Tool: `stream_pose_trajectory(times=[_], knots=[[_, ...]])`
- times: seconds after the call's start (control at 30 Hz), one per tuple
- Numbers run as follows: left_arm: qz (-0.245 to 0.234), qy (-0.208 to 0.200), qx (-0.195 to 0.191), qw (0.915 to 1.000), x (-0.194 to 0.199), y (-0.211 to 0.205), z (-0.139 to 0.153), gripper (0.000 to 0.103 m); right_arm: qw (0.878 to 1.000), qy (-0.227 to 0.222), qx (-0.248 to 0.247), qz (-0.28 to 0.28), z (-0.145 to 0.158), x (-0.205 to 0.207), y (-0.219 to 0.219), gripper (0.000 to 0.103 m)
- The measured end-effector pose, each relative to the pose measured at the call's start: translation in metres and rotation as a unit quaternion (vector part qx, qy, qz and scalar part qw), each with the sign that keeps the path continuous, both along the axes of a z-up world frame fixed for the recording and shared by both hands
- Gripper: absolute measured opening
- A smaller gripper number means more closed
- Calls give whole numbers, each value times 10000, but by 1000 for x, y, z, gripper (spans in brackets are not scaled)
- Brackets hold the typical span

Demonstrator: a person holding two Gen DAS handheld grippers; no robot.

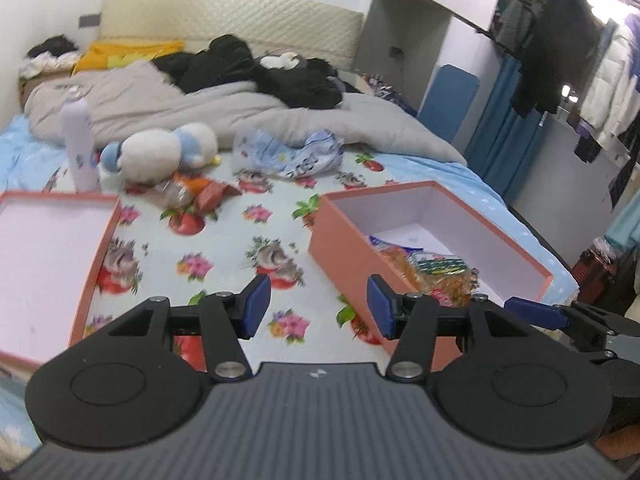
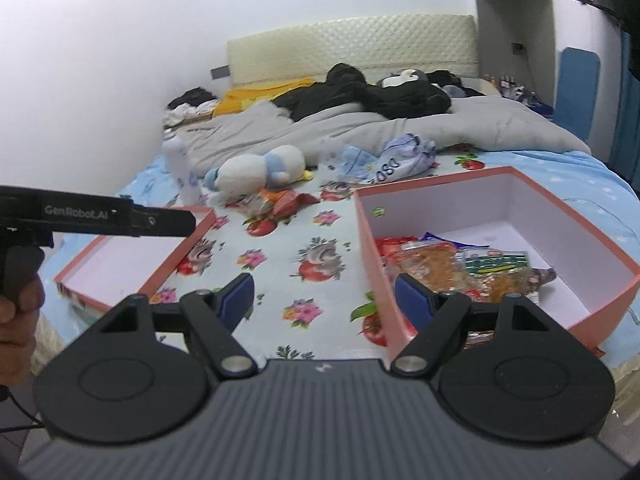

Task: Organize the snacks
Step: 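Withdraw both tools from the box back toward the remaining snacks, then grasp the clear orange-topped packet with the left gripper while the right grasps the red sausage packet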

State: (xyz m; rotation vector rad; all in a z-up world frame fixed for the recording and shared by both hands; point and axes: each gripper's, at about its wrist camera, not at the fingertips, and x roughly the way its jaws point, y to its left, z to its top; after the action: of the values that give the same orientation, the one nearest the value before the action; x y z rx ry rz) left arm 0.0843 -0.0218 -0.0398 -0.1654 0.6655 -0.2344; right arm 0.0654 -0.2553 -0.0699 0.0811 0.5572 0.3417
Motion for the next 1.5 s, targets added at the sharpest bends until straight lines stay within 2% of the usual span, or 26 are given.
stream_pose_trajectory(times=[0.33, 0.57, 0.8, 0.87, 0.93, 1.07, 1.17, 1.27, 1.3, 1.37, 1.5], knots=[[494, 345, -47, 9982, 32, 39, -34, 59, 9997, 94, 52, 207, -17, 31, 43, 79], [816, 470, -193, 9954, 57, 67, -51, 61, 9987, 228, -10, 446, -34, 69, 67, 79], [995, 634, -334, 9924, 116, 100, -76, 62, 9979, 275, 148, 572, -42, 130, 92, 79], [868, 756, 84, 9933, 139, 101, -85, 80, 9973, 292, 266, 620, -42, 155, 99, 79], [787, 831, 487, 9922, 164, 101, -95, 82, 9962, 413, 416, 650, -44, 186, 105, 79], [476, 981, 667, 9918, 216, 109, -117, 83, 9917, 856, 652, 709, -52, 246, 118, 78], [222, 784, 1050, 9911, 253, 112, -130, 83, 9899, 1036, 606, 750, -60, 288, 132, 78], [-32, 370, 1744, 9840, 285, 108, -142, 84, 9850, 1403, 650, 765, -77, 332, 142, 78], [-185, 304, 1885, 9814, 298, 107, -147, 84, 9812, 1612, 705, 794, -86, 348, 145, 74], [-394, 250, 2041, 9778, 319, 106, -157, 84, 9750, 1955, 795, 701, -104, 374, 147, 68], [-743, 101, 2448, 9667, 355, 105, -177, 84, 9677, 2319, 848, 519, -132, 414, 155, 68]])
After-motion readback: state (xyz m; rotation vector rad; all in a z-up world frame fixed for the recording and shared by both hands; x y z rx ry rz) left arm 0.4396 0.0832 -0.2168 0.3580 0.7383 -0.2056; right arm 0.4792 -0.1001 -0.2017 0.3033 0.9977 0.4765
